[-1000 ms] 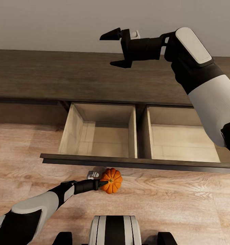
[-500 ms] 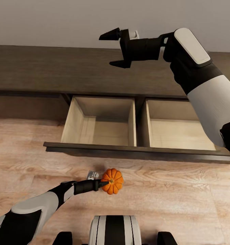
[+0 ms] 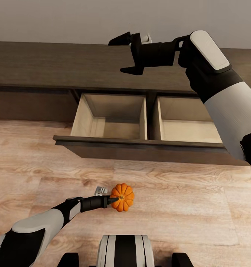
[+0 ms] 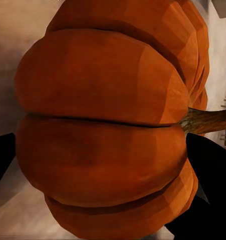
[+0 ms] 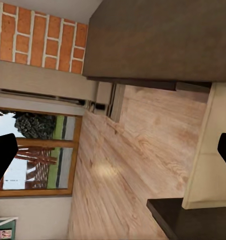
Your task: Place each of the two pumpkins and all three candles from the living room inside a cabinet in the living room (use any cabinet), then make sure every cabinet is closed, and position the cauldron so it is next to a table in the living room.
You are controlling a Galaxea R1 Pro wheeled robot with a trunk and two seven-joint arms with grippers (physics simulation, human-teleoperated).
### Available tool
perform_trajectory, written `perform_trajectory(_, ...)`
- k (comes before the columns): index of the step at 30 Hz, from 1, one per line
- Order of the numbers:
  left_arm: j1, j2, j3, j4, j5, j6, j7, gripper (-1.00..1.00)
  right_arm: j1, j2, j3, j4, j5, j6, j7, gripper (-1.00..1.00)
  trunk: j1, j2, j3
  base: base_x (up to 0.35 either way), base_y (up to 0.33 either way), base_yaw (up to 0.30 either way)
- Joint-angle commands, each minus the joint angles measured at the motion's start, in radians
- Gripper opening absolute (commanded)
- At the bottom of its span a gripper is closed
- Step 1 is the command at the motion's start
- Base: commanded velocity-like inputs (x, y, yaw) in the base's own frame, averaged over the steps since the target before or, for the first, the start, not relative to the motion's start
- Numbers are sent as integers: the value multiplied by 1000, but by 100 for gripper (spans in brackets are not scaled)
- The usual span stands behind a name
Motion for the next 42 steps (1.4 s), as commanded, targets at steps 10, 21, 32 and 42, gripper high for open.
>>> perform_trajectory(10,0,6,1,1,6,0,2,-100,0,0,1,0,0,0,0,100,0,0,0,-2,0,0)
perform_trajectory(21,4,8,1,0,1,4,-68,-100,1,19,1,1,1,-1,-2,100,-3,1,23,0,0,0)
perform_trajectory(32,3,0,1,1,1,7,-87,-100,8,47,3,0,48,-8,-105,100,-8,4,66,0,0,0)
perform_trajectory(42,3,-3,2,1,1,10,-85,-100,14,50,3,0,135,-8,-109,100,-12,6,104,0,0,0)
